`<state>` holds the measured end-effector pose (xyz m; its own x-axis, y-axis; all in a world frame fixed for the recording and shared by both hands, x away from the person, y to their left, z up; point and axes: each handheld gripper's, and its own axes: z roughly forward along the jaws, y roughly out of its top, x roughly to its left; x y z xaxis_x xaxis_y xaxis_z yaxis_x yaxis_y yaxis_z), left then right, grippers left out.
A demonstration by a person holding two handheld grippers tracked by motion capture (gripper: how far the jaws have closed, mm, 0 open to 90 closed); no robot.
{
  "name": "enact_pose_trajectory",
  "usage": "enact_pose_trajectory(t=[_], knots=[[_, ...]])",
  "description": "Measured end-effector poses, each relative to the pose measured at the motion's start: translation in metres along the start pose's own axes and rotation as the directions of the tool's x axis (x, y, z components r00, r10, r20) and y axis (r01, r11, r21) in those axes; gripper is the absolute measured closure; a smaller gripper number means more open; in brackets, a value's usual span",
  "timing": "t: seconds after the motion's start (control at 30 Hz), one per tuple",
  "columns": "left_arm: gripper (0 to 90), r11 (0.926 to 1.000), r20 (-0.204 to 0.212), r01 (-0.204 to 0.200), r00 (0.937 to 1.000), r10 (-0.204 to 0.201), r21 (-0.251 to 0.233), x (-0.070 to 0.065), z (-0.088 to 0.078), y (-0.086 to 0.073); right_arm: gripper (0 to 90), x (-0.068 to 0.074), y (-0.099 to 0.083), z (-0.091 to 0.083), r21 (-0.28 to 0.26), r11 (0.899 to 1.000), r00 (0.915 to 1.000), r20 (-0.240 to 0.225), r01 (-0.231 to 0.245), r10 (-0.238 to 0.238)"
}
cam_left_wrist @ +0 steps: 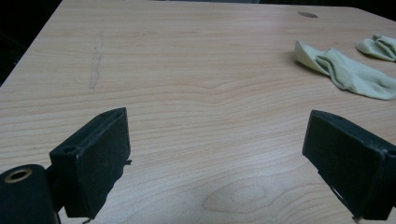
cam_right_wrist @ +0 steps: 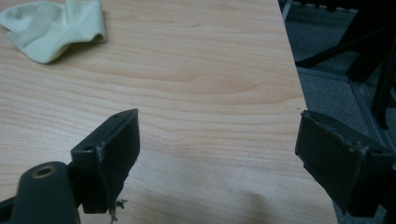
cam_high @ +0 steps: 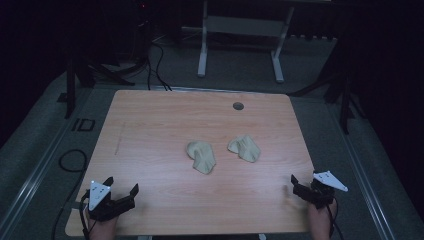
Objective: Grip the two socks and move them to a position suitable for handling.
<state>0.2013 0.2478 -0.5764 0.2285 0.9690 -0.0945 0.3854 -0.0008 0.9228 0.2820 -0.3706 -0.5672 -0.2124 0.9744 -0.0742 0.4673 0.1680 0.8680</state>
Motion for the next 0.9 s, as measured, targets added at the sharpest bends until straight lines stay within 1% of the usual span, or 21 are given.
enact_pose_trajectory(t=[0.13, 0.17, 0.27, 0.37, 0.43, 0.47, 0.53, 0.6, 0.63, 0.67, 0.7, 0.77, 0.83, 0.9], knots=[[7.5, 1.0, 0.0, -0.002, 1.0, 0.002, 0.007, 0.0, 0.0, 0.0, 14.0, 0.0, 0.0, 0.001, 0.011, 1.0, 1.0, -0.003, 0.002, -0.002], [7.5, 0.9997, -0.008, -0.01, 0.9999, 0.01, 0.021, 0.0, 0.0, 0.0, 14.0, 0.0, 0.0, 0.001, 0.02, 1.0, 1.0, -0.005, 0.005, -0.005], [7.5, 0.9997, -0.004, -0.014, 0.9999, 0.014, 0.023, -0.001, 0.0, 0.001, 14.0, 0.0, 0.003, 0.002, 0.064, 0.998, 0.9993, -0.035, 0.014, -0.011], [7.4, 0.9994, -0.011, -0.026, 0.9996, 0.026, 0.025, -0.002, 0.0, 0.002, 13.9, 0.002, 0.006, 0.001, 0.059, 0.998, 0.9978, -0.067, 0.005, -0.001], [7.4, 0.9992, -0.005, -0.024, 0.9997, 0.024, 0.033, -0.003, -0.001, 0.002, 13.9, 0.004, 0.008, 0.002, 0.075, 0.997, 0.9953, -0.097, 0.003, 0.004], [7.4, 0.999, -0.005, -0.025, 0.9997, 0.025, 0.037, -0.003, -0.001, 0.002, 13.8, 0.006, 0.01, 0.002, 0.087, 0.996, 0.9922, -0.124, -0.004, 0.015], [7.4, 0.999, 0.009, -0.017, 0.9998, 0.017, 0.04, -0.004, -0.001, 0.001, 13.6, 0.011, 0.014, 0.002, 0.095, 0.995, 0.9859, -0.165, -0.014, 0.03], [7.4, 0.9981, 0.011, -0.027, 0.9996, 0.026, 0.055, -0.006, 0.0, 0.0, 13.6, 0.016, 0.018, 0.004, 0.1, 0.995, 0.9765, -0.209, -0.031, 0.051], [7.4, 0.9977, 0.014, -0.03, 0.9995, 0.029, 0.061, -0.007, 0.001, 0.0, 13.6, 0.02, 0.021, 0.006, 0.117, 0.993, 0.9756, -0.214, -0.027, 0.051], [7.4, 0.9974, 0.019, -0.033, 0.9993, 0.031, 0.064, -0.007, 0.001, 0.0, 13.5, 0.024, 0.023, 0.009, 0.134, 0.991, 0.978, -0.204, -0.015, 0.042], [7.4, 0.9972, 0.024, -0.036, 0.9991, 0.035, 0.065, -0.008, 0.001, 0.0, 13.3, 0.027, 0.026, 0.012, 0.143, 0.99, 0.9776, -0.207, -0.009, 0.038], [7.4, 0.9973, 0.027, -0.04, 0.9989, 0.038, 0.063, -0.01, 0.001, 0.0, 13.0, 0.033, 0.03, 0.018, 0.152, 0.988, 0.9704, -0.239, 0.001, 0.036], [7.4, 0.9963, 0.017, -0.045, 0.9989, 0.044, 0.072, -0.01, 0.001, 0.001, 13.1, 0.039, 0.035, 0.023, 0.155, 0.988, 0.9625, -0.268, -0.001, 0.043], [7.4, 0.9965, 0.013, -0.039, 0.9992, 0.039, 0.074, -0.011, 0.002, 0.0, 13.1, 0.044, 0.04, 0.028, 0.162, 0.987, 0.9582, -0.284, 0.012, 0.035]])
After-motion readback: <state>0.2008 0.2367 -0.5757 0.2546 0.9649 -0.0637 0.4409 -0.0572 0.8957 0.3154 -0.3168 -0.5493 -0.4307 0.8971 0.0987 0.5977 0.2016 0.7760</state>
